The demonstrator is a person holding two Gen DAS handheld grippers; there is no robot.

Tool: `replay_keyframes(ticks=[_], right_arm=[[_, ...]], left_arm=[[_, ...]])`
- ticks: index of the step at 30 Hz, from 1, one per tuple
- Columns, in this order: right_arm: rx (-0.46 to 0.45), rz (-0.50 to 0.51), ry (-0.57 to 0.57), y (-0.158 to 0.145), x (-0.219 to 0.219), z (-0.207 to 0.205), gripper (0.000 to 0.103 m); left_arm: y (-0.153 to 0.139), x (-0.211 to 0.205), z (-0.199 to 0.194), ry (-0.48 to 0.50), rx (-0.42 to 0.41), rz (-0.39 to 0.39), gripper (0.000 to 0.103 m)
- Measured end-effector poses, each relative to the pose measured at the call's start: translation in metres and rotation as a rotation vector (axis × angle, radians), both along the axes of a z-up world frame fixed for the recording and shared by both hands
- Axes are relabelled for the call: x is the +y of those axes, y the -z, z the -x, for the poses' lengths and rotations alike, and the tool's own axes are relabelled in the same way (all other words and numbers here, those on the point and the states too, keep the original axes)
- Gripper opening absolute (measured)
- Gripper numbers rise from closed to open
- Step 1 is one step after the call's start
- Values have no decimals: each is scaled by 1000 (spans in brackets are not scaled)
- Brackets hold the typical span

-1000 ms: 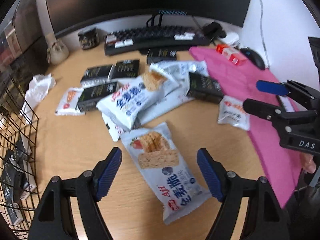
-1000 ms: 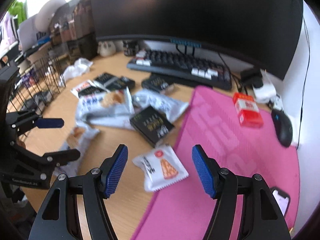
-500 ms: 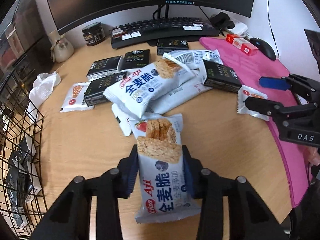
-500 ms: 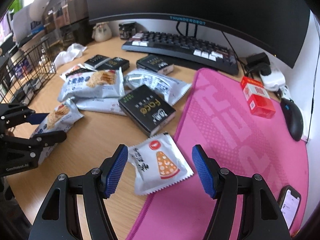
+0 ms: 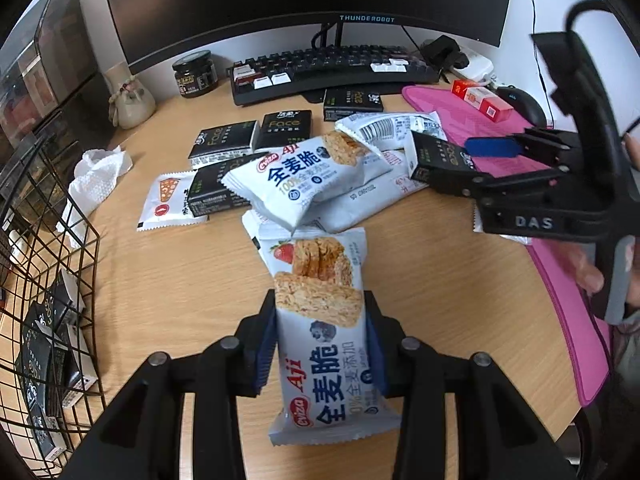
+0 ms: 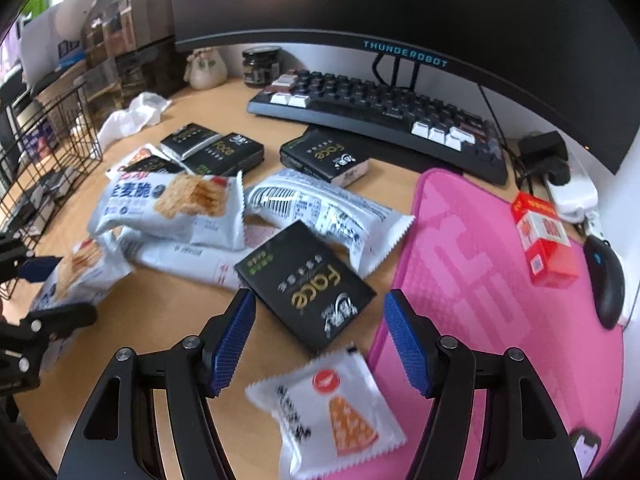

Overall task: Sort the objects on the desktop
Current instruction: 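Grasp a white Aji biscuit packet with the left gripper, then grasp a black Face tissue pack with the right gripper while the left gripper holds the Aji packet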

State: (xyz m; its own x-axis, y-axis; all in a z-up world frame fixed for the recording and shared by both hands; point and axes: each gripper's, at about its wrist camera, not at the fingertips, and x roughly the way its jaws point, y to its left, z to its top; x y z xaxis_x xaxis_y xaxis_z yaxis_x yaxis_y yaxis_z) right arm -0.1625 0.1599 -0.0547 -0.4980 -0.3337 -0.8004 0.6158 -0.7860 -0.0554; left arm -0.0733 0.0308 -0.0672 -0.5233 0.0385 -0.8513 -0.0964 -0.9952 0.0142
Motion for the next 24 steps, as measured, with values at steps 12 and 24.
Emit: replay_keyframes(ticks=[12, 24], right_arm=[[-53, 10, -43, 5, -11, 3, 55], [-13, -37, -117, 3, -18, -41, 66]], left_arm=[[1, -8, 3, -10, 0, -1, 43], [-2, -18, -2, -27, 13, -11, 43]])
